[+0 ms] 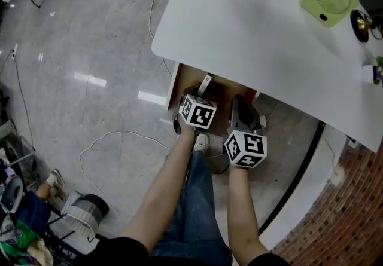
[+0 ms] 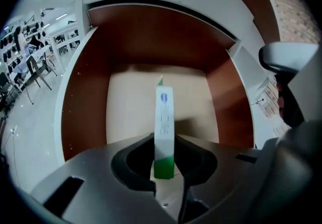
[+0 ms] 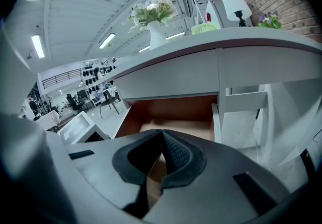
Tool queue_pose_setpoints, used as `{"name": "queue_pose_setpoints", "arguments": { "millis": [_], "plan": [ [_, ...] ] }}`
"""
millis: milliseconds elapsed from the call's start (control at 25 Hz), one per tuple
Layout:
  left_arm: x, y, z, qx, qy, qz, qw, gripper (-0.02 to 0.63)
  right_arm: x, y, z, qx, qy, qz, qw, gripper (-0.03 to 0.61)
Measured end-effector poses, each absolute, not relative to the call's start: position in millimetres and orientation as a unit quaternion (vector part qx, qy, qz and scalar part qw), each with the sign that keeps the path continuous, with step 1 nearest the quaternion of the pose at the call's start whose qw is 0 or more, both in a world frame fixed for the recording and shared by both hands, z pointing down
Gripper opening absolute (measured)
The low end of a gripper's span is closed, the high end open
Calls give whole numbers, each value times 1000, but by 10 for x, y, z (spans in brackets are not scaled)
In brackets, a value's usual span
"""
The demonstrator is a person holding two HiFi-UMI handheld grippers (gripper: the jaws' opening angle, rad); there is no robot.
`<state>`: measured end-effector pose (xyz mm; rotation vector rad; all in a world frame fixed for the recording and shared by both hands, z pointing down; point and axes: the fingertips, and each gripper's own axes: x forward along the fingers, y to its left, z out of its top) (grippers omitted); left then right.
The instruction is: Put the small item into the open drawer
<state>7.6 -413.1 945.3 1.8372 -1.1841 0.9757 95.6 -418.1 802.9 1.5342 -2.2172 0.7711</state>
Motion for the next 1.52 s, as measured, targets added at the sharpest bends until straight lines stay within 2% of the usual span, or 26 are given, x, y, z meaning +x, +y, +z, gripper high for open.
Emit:
{"name": "queue_pose_setpoints", "arguments": {
  "millis": [80, 200, 280, 720, 840, 1080, 1160, 1520],
  "plan": [
    [80, -4127, 9453, 716, -457, 379, 367, 122, 952, -4179, 8018, 540, -779, 271, 167, 3],
    [78, -4132, 9418, 721, -454, 373, 366, 200, 941, -4178, 7996, 540, -780, 270, 166, 3],
    [78, -4152, 9371, 726, -457, 364, 363, 223, 941, -4183, 7984, 541, -779, 270, 165, 3],
    [11, -4207, 8946, 743, -479, 324, 336, 229, 996, -4108, 7889, 550, -774, 271, 159, 3],
    [-52, -4201, 8573, 751, -493, 297, 323, 205, 1032, -4079, 7737, 556, -772, 267, 154, 3],
    [-231, -4112, 7493, 763, -529, 238, 285, 73, 1094, -3986, 7125, 566, -773, 249, 139, 3],
    [-264, -4036, 7074, 767, -540, 221, 266, 48, 1145, -3892, 6849, 568, -775, 243, 135, 3],
    [-91, -3824, 5271, 818, -534, 143, 157, 23, 1528, -3549, 5469, 583, -786, 188, 89, 3]
  ]
}}
